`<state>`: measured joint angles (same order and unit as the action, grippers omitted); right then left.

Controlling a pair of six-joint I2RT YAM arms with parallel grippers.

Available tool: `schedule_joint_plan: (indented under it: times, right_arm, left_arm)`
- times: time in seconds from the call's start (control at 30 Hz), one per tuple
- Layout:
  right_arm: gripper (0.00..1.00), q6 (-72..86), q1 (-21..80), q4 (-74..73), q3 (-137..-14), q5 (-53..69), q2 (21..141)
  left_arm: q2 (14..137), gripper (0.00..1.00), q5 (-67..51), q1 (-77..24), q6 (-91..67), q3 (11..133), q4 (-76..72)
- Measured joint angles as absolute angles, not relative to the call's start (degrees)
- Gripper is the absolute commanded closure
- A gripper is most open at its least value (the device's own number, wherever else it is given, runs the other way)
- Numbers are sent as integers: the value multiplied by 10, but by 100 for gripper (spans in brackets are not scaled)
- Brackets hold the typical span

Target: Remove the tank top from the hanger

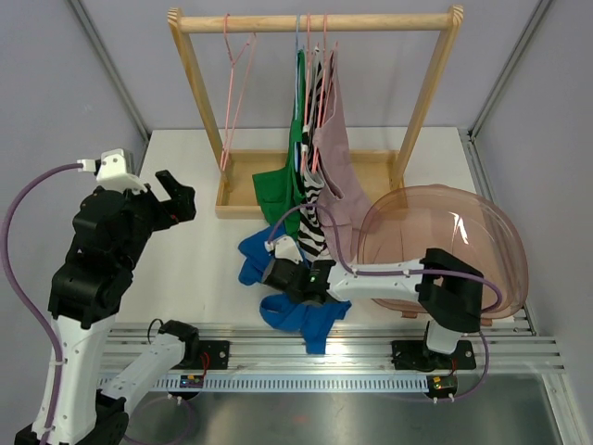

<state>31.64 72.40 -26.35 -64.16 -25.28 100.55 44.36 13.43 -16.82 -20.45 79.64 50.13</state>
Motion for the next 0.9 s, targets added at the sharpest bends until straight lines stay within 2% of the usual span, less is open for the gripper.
schedule_joint_plan:
  times: [0.4, 0.7, 0.9]
  right_arm:
    - [100, 296, 724, -356, -683, -314, 758]
    - [100, 308, 721, -538, -759, -461, 650]
    - [100, 345, 617, -649, -776, -521, 617]
  left_arm:
    - [404, 1, 142, -168, -190, 752, 513]
    - [397, 1, 133, -168, -190, 752, 520]
    - [399, 1, 72, -168, -195, 775, 533]
